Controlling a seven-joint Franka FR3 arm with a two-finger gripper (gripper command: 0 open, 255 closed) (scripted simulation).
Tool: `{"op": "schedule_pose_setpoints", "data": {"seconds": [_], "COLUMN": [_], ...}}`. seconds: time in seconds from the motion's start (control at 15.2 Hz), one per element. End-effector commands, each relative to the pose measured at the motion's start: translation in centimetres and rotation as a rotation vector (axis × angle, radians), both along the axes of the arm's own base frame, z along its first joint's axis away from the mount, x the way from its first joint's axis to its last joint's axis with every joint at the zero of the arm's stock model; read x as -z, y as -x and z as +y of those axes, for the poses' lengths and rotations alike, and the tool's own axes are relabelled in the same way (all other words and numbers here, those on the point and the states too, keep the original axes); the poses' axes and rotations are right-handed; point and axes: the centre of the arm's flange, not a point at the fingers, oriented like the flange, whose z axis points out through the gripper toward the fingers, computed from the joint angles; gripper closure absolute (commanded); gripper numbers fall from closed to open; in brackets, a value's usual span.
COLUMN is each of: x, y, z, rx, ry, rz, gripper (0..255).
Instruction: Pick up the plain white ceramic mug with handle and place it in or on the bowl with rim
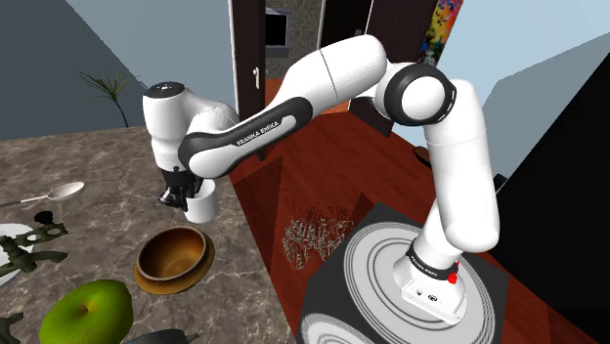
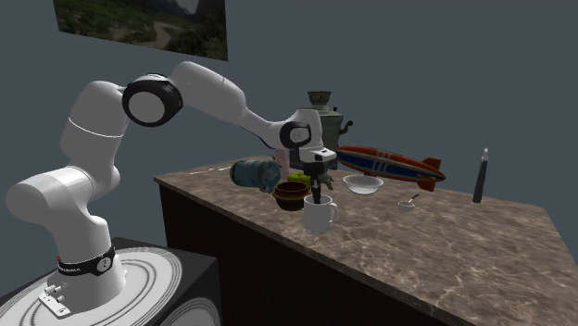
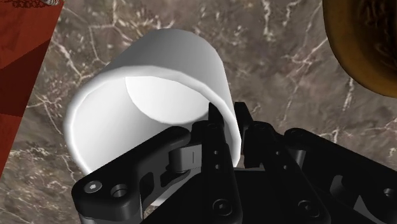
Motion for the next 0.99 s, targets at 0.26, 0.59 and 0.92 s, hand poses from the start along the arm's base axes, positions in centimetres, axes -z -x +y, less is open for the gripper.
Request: {"op": "schedule_pose_setpoints", "data": {"seconds": [0.26, 0.59, 0.92], "x": [-3.1, -5.7, -8.4], "y": [-0.1, -0.1, -0.1], "z": [-0.1, -0.1, -0.1], "rx": [0.000, 0.000, 0.000], "ry": [0.000, 0.000, 0.000], "rz": [0.000, 0.000, 0.000], "gripper": [255, 255, 255]}}
